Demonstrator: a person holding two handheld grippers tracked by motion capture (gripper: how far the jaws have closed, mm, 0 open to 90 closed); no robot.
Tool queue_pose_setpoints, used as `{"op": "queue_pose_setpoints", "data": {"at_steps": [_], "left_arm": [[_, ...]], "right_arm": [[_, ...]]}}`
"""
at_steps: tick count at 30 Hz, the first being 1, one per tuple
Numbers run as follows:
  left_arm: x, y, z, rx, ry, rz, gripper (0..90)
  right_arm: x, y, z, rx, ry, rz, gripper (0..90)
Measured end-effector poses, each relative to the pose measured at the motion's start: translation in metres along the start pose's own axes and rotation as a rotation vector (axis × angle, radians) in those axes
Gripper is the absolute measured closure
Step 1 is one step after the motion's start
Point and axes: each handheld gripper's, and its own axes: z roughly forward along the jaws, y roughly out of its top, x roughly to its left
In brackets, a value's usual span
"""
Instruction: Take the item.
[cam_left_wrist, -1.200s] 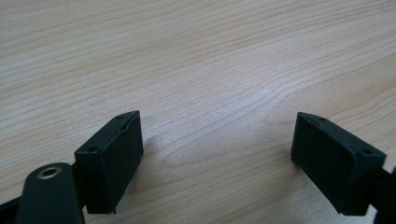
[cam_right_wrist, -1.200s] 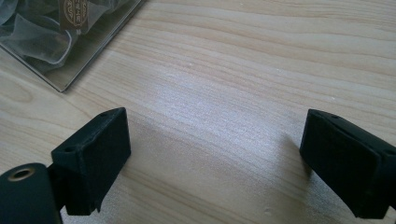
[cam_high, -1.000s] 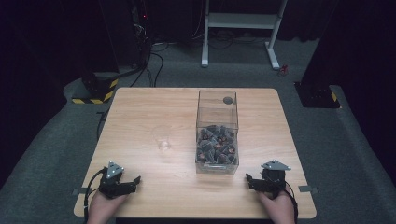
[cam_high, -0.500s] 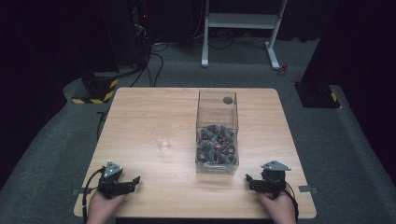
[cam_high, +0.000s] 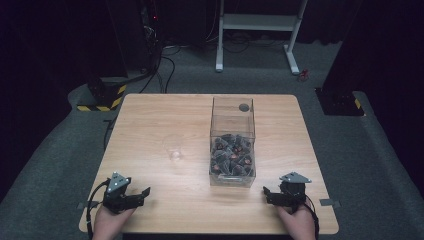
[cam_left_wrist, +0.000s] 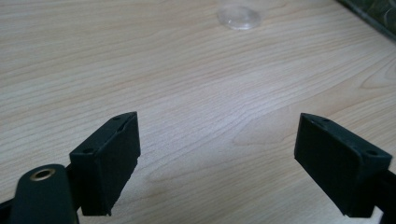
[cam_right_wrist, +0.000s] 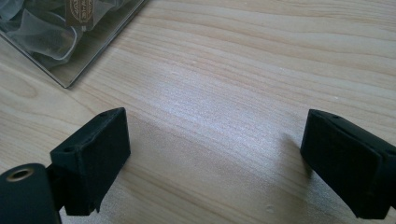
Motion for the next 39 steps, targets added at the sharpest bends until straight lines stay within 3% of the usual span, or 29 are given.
{"op": "queue_pose_setpoints", "data": {"at_steps": [2, 12, 18, 39], "left_arm": [[-0.001, 0.001, -0.002, -0.019, -0.013, -0.017, 14.9], [-0.003, 0.005, -0.004, -0.039, -0.024, -0.019, 15.7], [-0.009, 0.005, -0.003, -0.036, -0.023, 0.019, 15.5], [-0.029, 0.018, -0.005, -0.083, -0.066, 0.039, 16.8]], "right_arm": [[0.0, 0.0, 0.0, 0.0, -0.001, 0.001, 8.1], [0.0, 0.0, 0.0, 0.0, -0.001, 0.001, 8.1], [0.0, 0.0, 0.0, 0.0, -0.001, 0.002, 8.2], [0.0, 0.0, 0.0, -0.001, -0.002, 0.003, 8.3]]}}
